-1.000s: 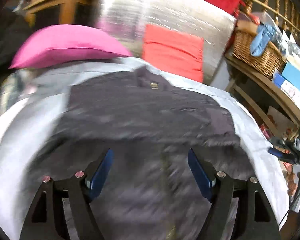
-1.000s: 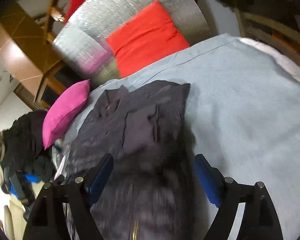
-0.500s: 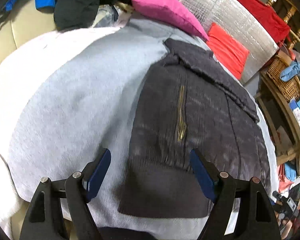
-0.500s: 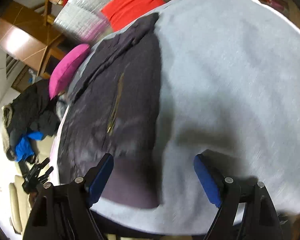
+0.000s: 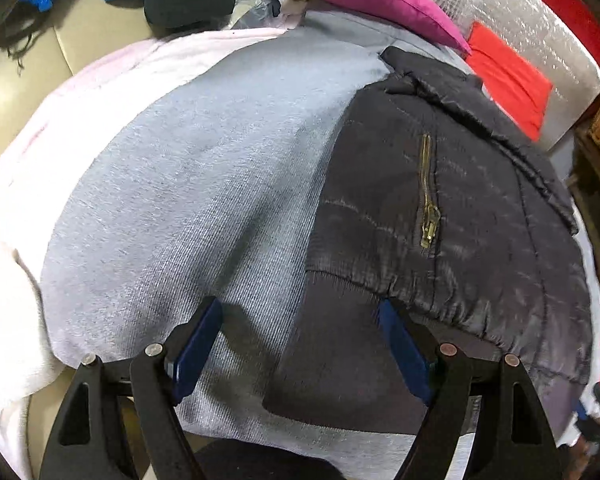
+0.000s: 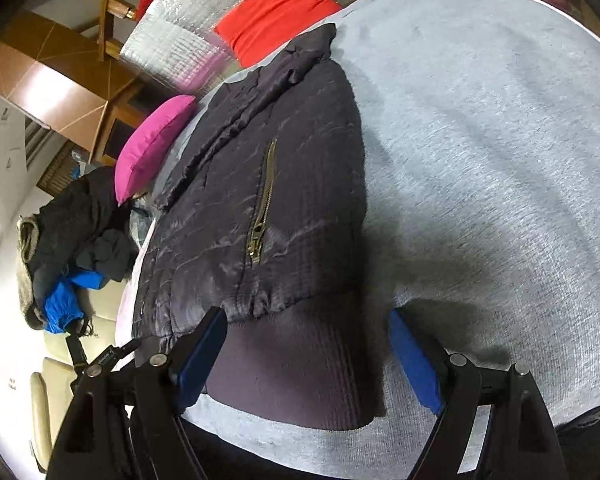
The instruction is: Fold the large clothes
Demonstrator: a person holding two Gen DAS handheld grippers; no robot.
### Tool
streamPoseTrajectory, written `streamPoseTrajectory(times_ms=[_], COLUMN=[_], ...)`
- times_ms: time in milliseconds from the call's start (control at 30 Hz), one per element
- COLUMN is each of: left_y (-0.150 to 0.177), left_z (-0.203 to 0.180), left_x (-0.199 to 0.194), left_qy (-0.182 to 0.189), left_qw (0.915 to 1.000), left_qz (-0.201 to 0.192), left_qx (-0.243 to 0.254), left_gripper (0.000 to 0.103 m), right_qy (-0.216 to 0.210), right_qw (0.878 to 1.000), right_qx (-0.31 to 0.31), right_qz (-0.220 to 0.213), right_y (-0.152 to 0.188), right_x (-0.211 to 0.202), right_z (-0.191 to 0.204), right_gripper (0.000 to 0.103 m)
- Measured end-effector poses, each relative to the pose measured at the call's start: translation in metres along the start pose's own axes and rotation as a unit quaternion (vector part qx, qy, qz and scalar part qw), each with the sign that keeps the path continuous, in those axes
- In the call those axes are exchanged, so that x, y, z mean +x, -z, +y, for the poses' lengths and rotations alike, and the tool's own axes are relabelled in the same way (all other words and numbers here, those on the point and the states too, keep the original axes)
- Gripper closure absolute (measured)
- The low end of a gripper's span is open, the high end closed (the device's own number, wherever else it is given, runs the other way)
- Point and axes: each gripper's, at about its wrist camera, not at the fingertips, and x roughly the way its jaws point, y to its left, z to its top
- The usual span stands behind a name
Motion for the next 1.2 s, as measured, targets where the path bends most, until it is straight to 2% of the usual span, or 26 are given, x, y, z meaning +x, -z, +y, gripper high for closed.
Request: streamPoseTrajectory(times_ms=[133, 467, 700, 733, 767, 800, 833, 867, 933, 1000, 1100, 1200], left_y=[0.001, -0.001, -0.003, -0.003, -0.004, -0.003, -0.002, -0.001, -0.001, -0.002, -0.004, -0.004], left_z=[-0.005, -0.002, -0.005, -0.007, -0.009, -0.013, -0.016, -0.021, -0.027, -0.028, -0.022, -0.015], left_x=[0.003, 0.008, 0.011, 0.010, 0.009, 0.008, 0.007, 0.007, 0.006, 0.004, -0.004, -0.027], left_qy=[-0.013, -0.008, -0.004, 0.003, 0.009, 0.014, 0.017, 0.016, 0.016, 0.021, 0.049, 0.093], left_qw=[0.9998, 0.9997, 0.9996, 0.9995, 0.9993, 0.9987, 0.9981, 0.9974, 0.9966, 0.9967, 0.9968, 0.9942], left_qz=[0.005, 0.017, 0.017, 0.013, 0.009, 0.005, 0.003, 0.001, -0.001, -0.004, -0.004, -0.014], left_qx=[0.017, 0.016, 0.023, 0.028, 0.036, 0.049, 0.060, 0.070, 0.080, 0.078, 0.063, 0.053], left_gripper=[0.022, 0.020, 0.022, 0.032, 0.038, 0.051, 0.063, 0.066, 0.083, 0.091, 0.094, 0.096], right_qy=[-0.007, -0.001, 0.027, 0.033, 0.054, 0.072, 0.077, 0.070, 0.069, 0.061, 0.040, 0.026], right_qw=[1.000, 0.999, 0.998, 0.997, 0.996, 0.994, 0.994, 0.995, 0.995, 0.995, 0.997, 0.997], right_qx=[-0.014, -0.034, -0.064, -0.067, -0.074, -0.078, -0.074, -0.068, -0.070, -0.072, -0.063, -0.064], right_qz=[0.007, 0.008, 0.010, 0.009, 0.008, 0.009, 0.014, 0.017, 0.023, 0.025, 0.024, 0.013], right_y=[0.002, 0.006, 0.007, 0.008, 0.008, 0.007, 0.006, 0.005, 0.004, 0.003, -0.001, -0.005], right_x=[0.005, 0.014, 0.019, 0.019, 0.018, 0.018, 0.018, 0.018, 0.017, 0.016, 0.009, -0.008], right_z=[0.009, 0.011, 0.021, 0.022, 0.023, 0.023, 0.020, 0.017, 0.017, 0.018, 0.017, 0.020], right_gripper=[0.019, 0.018, 0.020, 0.023, 0.041, 0.069, 0.072, 0.075, 0.081, 0.088, 0.091, 0.094])
